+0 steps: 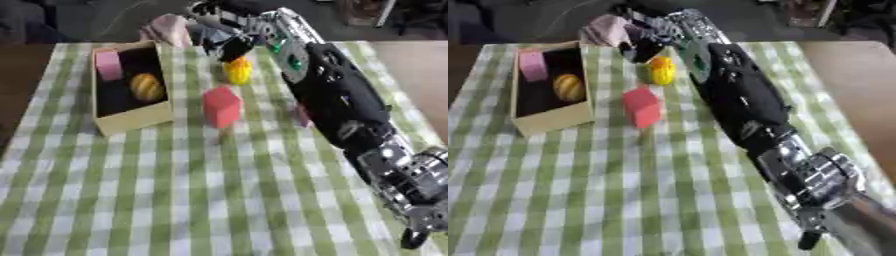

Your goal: Pick up objects on the table and place them in the box.

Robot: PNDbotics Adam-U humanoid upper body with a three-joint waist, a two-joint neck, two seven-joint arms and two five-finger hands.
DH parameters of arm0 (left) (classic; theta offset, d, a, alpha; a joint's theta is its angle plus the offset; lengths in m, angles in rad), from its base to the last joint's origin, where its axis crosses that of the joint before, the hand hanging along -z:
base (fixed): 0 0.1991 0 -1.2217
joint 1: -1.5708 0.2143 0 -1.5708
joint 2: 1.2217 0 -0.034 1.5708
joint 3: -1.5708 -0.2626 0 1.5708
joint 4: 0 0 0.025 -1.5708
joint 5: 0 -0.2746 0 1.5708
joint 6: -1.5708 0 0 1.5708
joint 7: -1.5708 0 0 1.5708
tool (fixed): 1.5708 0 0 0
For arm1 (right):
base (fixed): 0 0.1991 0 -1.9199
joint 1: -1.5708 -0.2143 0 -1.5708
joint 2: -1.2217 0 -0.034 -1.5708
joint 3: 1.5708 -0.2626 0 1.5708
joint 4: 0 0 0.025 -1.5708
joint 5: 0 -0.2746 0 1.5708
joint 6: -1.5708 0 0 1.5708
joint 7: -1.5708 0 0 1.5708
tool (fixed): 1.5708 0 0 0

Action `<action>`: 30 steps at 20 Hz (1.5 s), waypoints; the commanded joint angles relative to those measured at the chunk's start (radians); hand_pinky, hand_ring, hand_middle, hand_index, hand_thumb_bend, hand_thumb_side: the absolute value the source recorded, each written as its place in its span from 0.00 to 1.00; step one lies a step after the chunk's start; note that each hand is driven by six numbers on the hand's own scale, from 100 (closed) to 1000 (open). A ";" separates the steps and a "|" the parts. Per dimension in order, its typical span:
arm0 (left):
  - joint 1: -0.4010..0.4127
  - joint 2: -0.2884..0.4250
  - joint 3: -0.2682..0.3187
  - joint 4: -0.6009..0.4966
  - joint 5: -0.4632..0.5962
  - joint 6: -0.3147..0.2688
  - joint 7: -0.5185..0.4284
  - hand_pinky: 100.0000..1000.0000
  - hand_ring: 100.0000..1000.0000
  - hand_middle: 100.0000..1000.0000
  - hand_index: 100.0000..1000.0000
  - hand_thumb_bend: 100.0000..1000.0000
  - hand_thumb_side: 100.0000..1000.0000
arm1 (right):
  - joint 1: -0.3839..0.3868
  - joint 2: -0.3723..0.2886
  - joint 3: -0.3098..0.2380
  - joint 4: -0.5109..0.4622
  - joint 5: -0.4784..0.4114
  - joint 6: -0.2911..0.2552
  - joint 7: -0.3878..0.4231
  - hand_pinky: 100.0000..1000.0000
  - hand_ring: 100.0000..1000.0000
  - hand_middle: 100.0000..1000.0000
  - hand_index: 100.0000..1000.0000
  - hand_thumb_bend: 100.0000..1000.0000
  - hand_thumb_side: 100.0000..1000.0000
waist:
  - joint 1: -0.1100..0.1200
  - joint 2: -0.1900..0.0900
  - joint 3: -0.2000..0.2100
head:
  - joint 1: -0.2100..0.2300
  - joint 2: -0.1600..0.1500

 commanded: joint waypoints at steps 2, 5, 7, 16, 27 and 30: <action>-0.001 0.021 0.013 -0.005 -0.015 0.005 0.004 0.66 0.56 0.66 0.72 0.26 0.71 | 0.045 -0.122 0.028 -0.129 -0.087 -0.007 0.095 0.96 0.99 0.97 1.00 0.00 0.27 | -0.005 -0.008 -0.021 | 0.016 -0.013; 0.003 0.022 0.017 -0.002 -0.020 0.006 0.005 0.66 0.56 0.66 0.72 0.26 0.71 | 0.112 -0.188 0.038 -0.216 -0.155 0.001 0.146 0.96 1.00 0.98 1.00 0.00 0.34 | -0.007 -0.008 -0.040 | 0.025 -0.012; 0.005 0.021 0.019 0.000 -0.022 0.007 0.006 0.66 0.56 0.66 0.72 0.26 0.71 | 0.157 -0.229 0.039 -0.268 -0.191 0.014 0.169 0.96 1.00 0.99 1.00 0.00 0.42 | -0.008 -0.008 -0.048 | 0.028 -0.013; 0.008 0.021 0.024 0.005 -0.031 0.008 0.007 0.66 0.57 0.66 0.72 0.26 0.72 | 0.317 -0.321 0.021 -0.341 -0.221 0.078 0.194 0.97 1.00 1.00 1.00 0.00 0.54 | -0.008 -0.007 -0.069 | 0.045 -0.016; 0.009 0.021 0.027 0.004 -0.035 0.009 0.006 0.66 0.57 0.66 0.72 0.26 0.72 | 0.393 -0.324 -0.017 -0.307 -0.190 0.094 0.119 0.97 1.00 1.00 1.00 0.00 0.55 | -0.003 -0.006 -0.072 | 0.050 -0.015; 0.010 0.020 0.027 0.004 -0.035 0.009 0.006 0.66 0.57 0.66 0.72 0.26 0.72 | 0.398 -0.322 -0.020 -0.286 -0.189 0.095 0.109 0.97 1.00 1.00 1.00 0.00 0.56 | -0.002 -0.005 -0.072 | 0.050 -0.015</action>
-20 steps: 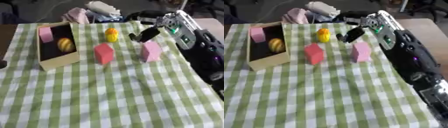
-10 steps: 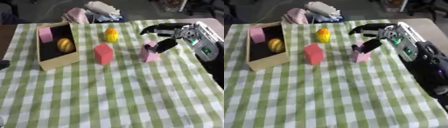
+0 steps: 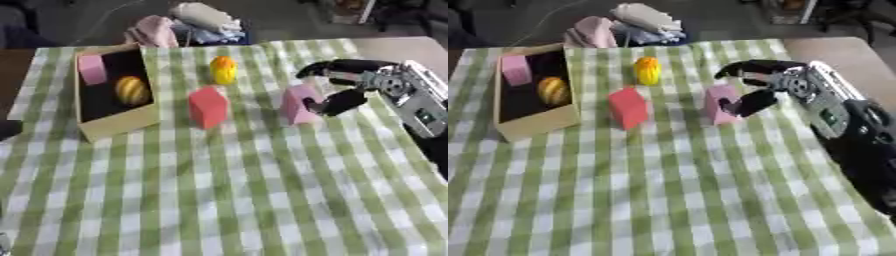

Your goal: Pick up objects on the table and place them in the box.

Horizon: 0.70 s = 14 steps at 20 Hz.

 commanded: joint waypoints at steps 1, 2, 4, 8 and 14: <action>-0.006 0.013 0.007 -0.013 -0.004 0.001 -0.001 0.66 0.57 0.66 0.72 0.26 0.72 | -0.010 -0.033 -0.021 0.013 0.008 0.001 -0.016 0.97 1.00 1.00 1.00 0.00 0.56 | -0.002 -0.005 -0.001 | 0.002 -0.015; -0.006 0.013 0.006 -0.013 -0.004 0.001 -0.002 0.66 0.57 0.66 0.72 0.26 0.72 | -0.010 -0.032 -0.022 0.020 0.010 0.000 -0.021 0.97 1.00 1.00 1.00 0.00 0.56 | -0.002 -0.005 -0.001 | 0.002 -0.015; -0.006 0.012 0.007 -0.013 -0.004 0.001 -0.002 0.66 0.57 0.66 0.72 0.26 0.72 | -0.010 -0.029 -0.023 0.031 0.015 0.000 -0.028 0.97 1.00 1.00 1.00 0.00 0.57 | -0.001 -0.005 -0.001 | 0.002 -0.015; -0.005 0.011 0.007 -0.013 -0.004 0.001 -0.002 0.66 0.57 0.66 0.72 0.26 0.72 | -0.012 -0.025 -0.024 0.052 0.022 -0.002 -0.034 0.97 1.00 1.00 1.00 0.00 0.60 | -0.001 -0.004 0.000 | 0.000 -0.014; -0.005 0.010 0.007 -0.012 -0.005 0.001 -0.002 0.66 0.57 0.66 0.72 0.26 0.72 | -0.015 -0.020 -0.016 0.079 0.034 -0.011 -0.032 0.97 1.00 1.00 1.00 0.00 0.63 | 0.000 -0.004 0.001 | -0.002 -0.013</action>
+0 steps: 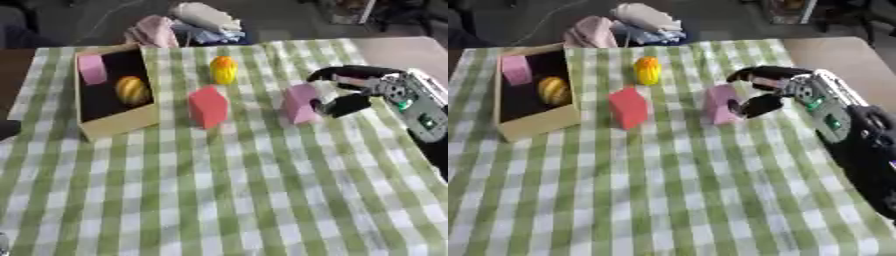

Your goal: Pick up objects on the table and place them in the box.

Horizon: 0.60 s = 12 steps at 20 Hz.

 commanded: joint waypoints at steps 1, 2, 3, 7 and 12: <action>-0.005 0.010 0.004 -0.012 -0.004 0.000 -0.001 0.66 0.57 0.66 0.72 0.26 0.72 | -0.016 -0.020 -0.006 0.009 0.014 -0.005 -0.004 0.97 1.00 1.00 1.00 0.00 0.62 | 0.000 -0.004 0.000 | -0.002 -0.014; -0.005 0.010 0.004 -0.012 -0.003 0.000 -0.002 0.66 0.57 0.66 0.72 0.27 0.72 | -0.018 -0.018 -0.006 0.013 0.019 -0.006 -0.006 0.97 1.00 1.00 1.00 0.00 0.62 | 0.000 -0.004 0.001 | -0.003 -0.014; -0.005 0.010 0.004 -0.012 -0.003 0.000 -0.001 0.66 0.57 0.66 0.72 0.27 0.72 | -0.020 -0.017 -0.005 0.018 0.022 -0.007 -0.007 0.97 1.00 1.00 1.00 0.00 0.62 | 0.001 -0.004 0.001 | -0.004 -0.014; -0.005 0.009 0.004 -0.012 -0.003 0.000 -0.002 0.65 0.57 0.66 0.72 0.27 0.72 | -0.028 -0.011 -0.005 0.034 0.032 -0.011 -0.016 0.97 1.00 1.00 1.00 0.00 0.60 | 0.002 -0.003 0.001 | -0.006 -0.015; -0.005 0.008 0.004 -0.013 -0.003 0.000 -0.002 0.65 0.57 0.66 0.72 0.26 0.72 | -0.039 -0.003 -0.003 0.042 0.043 -0.019 -0.026 0.97 1.00 1.00 1.00 0.00 0.56 | 0.003 -0.002 0.003 | -0.009 -0.015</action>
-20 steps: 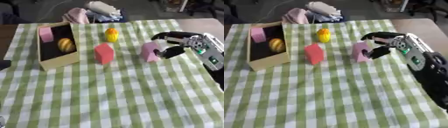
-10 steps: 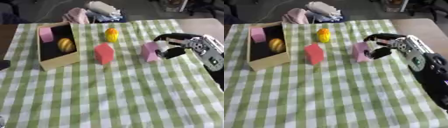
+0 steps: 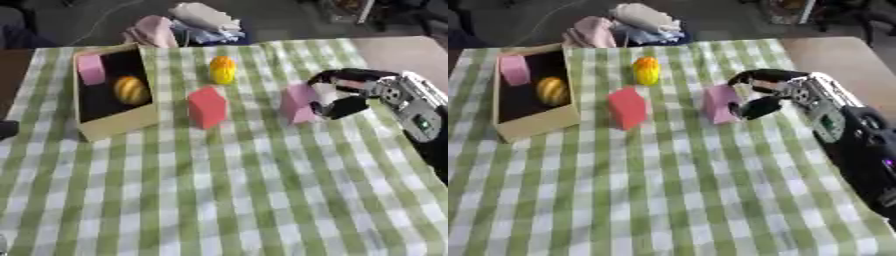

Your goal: Pick up objects on the table and place them in the box.

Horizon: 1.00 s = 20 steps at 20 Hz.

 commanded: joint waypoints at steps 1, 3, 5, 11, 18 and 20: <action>-0.005 0.008 0.004 -0.012 -0.003 0.000 -0.002 0.65 0.57 0.66 0.72 0.26 0.72 | -0.023 -0.015 -0.003 -0.005 0.015 -0.003 -0.010 0.97 1.00 1.00 1.00 0.00 0.55 | 0.002 -0.002 0.002 | -0.004 -0.015; -0.005 0.007 0.004 -0.013 -0.004 0.000 -0.002 0.65 0.57 0.66 0.72 0.27 0.72 | -0.027 -0.013 -0.002 -0.006 0.022 -0.006 -0.015 0.97 1.00 1.00 1.00 0.00 0.51 | 0.002 -0.001 0.003 | -0.004 -0.015; -0.006 0.007 0.004 -0.013 -0.004 0.000 -0.001 0.65 0.57 0.66 0.72 0.27 0.72 | -0.029 -0.011 -0.003 -0.013 0.026 -0.009 -0.021 0.97 1.00 1.00 1.00 0.00 0.48 | 0.002 -0.001 0.003 | -0.004 -0.016; -0.007 0.007 0.005 -0.013 -0.004 -0.001 -0.001 0.65 0.57 0.66 0.72 0.27 0.72 | -0.033 -0.011 -0.002 -0.039 0.036 -0.015 -0.029 0.98 1.00 1.00 1.00 0.00 0.42 | 0.000 -0.001 0.005 | -0.005 -0.018; -0.007 0.007 0.004 -0.013 -0.003 -0.001 -0.001 0.65 0.57 0.66 0.72 0.27 0.72 | -0.038 -0.001 0.008 -0.007 0.078 -0.014 -0.016 0.98 1.00 1.00 1.00 0.00 0.49 | 0.000 -0.001 0.008 | -0.008 -0.019; -0.007 0.007 0.004 -0.013 -0.003 -0.001 -0.001 0.65 0.57 0.66 0.72 0.27 0.72 | -0.041 0.003 0.009 0.010 0.086 -0.016 -0.013 0.98 1.00 1.00 1.00 0.00 0.52 | 0.000 0.000 0.008 | -0.009 -0.018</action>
